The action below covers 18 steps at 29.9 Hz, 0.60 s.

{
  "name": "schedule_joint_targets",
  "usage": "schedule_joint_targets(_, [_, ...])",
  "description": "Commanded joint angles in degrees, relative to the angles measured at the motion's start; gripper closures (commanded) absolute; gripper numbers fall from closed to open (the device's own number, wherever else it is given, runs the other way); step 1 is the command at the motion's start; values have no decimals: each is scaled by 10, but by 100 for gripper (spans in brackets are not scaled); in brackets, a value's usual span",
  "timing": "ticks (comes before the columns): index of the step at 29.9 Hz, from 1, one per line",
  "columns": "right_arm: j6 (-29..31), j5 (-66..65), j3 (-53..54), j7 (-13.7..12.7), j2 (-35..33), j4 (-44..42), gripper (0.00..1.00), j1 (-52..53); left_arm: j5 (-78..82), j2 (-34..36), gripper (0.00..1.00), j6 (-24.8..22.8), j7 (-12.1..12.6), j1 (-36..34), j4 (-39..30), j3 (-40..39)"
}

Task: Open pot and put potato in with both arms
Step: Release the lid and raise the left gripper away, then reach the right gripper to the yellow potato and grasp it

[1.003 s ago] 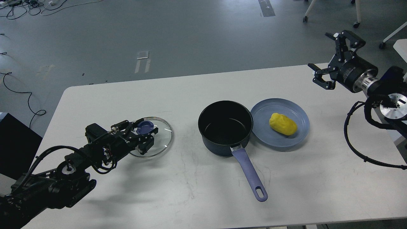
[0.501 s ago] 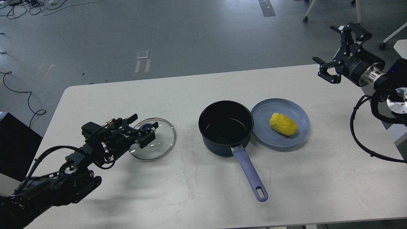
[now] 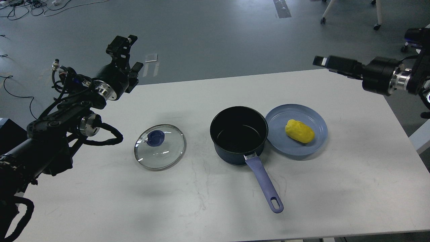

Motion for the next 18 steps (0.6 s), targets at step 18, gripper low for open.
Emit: schedule_joint_targets(18, [-225, -144, -186, 4, 121, -122, 13, -1, -19, -2, 2, -62, 186, 54, -84, -176])
